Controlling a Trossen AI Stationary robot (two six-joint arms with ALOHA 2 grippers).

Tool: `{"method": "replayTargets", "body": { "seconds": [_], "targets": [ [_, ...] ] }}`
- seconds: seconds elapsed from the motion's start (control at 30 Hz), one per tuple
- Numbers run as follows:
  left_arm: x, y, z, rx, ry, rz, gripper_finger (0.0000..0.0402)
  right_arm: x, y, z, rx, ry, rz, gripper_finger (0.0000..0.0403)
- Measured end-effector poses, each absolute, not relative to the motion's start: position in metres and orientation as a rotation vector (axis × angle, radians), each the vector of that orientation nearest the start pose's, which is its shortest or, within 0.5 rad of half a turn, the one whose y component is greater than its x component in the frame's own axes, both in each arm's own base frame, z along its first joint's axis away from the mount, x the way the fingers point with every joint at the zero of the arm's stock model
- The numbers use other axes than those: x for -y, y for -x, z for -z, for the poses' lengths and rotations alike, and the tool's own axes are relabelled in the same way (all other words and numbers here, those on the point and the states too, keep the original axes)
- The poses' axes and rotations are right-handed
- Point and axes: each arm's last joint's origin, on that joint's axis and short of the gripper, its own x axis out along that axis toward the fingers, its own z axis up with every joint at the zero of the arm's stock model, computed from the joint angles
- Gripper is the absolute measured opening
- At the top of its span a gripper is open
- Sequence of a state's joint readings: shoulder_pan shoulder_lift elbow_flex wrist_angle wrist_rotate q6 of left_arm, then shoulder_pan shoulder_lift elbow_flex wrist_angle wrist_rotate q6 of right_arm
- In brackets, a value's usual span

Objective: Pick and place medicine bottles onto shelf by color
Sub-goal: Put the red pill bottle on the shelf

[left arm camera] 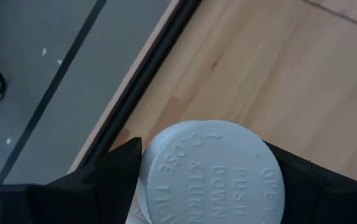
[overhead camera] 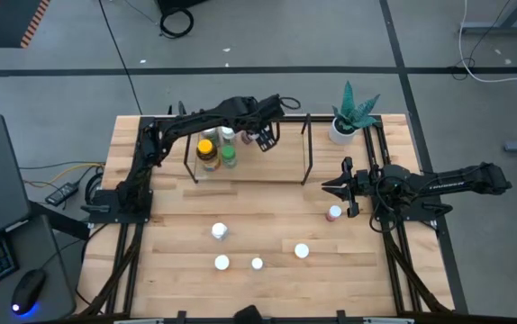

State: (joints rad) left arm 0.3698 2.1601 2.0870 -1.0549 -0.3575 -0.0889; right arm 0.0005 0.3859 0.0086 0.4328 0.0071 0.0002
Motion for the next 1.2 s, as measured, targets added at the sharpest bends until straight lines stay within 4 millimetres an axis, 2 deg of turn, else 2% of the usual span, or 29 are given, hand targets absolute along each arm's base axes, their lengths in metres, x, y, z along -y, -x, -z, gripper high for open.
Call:
{"method": "replayTargets", "body": {
  "seconds": [0.33, 0.53, 0.83, 1.03, 1.2],
  "targets": [
    [-0.194, -0.418, -0.281, -1.024, 0.217, -0.807, 0.029, 0.0, -0.122, -0.174, 0.056, -0.001, 0.007, 0.0062],
    [-0.198, -0.418, -0.278, -0.998, 0.295, -0.838, 0.029, 0.0, -0.122, -0.174, 0.055, 0.0, 0.007, 0.0062],
    [-0.195, -0.424, -0.278, -0.948, 0.341, -0.787, 0.029, 0.0, -0.122, -0.174, 0.056, 0.0, 0.007, 0.0062],
    [-0.192, -0.426, -0.272, -0.987, 0.379, -0.705, 0.029, 0.0, -0.122, -0.174, 0.055, 0.0, 0.006, 0.0062],
    [-0.19, -0.428, -0.267, -1.027, 0.341, -0.672, 0.0291, 0.0, -0.122, -0.174, 0.056, -0.001, 0.007, 0.0062]
  ]
}}
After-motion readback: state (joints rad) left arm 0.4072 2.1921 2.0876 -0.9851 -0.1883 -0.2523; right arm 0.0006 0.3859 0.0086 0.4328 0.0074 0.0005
